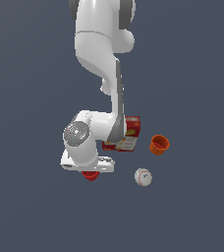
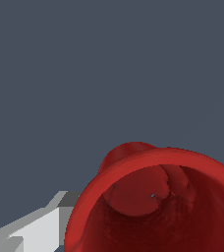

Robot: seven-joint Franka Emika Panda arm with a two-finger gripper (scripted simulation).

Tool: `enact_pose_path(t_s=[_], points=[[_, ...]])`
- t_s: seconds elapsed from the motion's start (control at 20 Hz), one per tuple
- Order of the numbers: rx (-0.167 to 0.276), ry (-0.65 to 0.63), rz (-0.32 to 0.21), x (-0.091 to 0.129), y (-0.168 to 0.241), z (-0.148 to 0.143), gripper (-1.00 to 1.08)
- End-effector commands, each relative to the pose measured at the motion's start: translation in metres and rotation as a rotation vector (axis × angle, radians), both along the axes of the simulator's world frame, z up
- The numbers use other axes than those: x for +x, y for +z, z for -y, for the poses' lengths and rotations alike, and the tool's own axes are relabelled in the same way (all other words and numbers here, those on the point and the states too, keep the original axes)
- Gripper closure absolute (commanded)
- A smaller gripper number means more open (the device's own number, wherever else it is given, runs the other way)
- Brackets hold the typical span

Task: Pick up a designated object from a clutter of objects.

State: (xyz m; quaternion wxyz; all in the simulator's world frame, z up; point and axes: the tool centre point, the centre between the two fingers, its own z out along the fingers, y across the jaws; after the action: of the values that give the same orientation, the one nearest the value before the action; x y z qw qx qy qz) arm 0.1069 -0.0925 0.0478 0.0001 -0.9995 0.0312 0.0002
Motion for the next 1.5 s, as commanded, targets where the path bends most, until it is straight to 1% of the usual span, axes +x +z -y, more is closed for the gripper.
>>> enact_pose_path(t_s=[0.0,0.35,0.65,0.9,1.45], points=[[0.0,0.0,0.0,0.0,0.0,0.0,1.08],[0.0,0.0,0.0,-0.007,0.013,0.003,1.08],[0.0,0.0,0.0,-0.021,0.039,0.008,1.08],[0.001,0.0,0.0,-0.039,0.074,0.014,1.08],[0.001,0.0,0.0,-0.088,0.17,0.033,1.08]])
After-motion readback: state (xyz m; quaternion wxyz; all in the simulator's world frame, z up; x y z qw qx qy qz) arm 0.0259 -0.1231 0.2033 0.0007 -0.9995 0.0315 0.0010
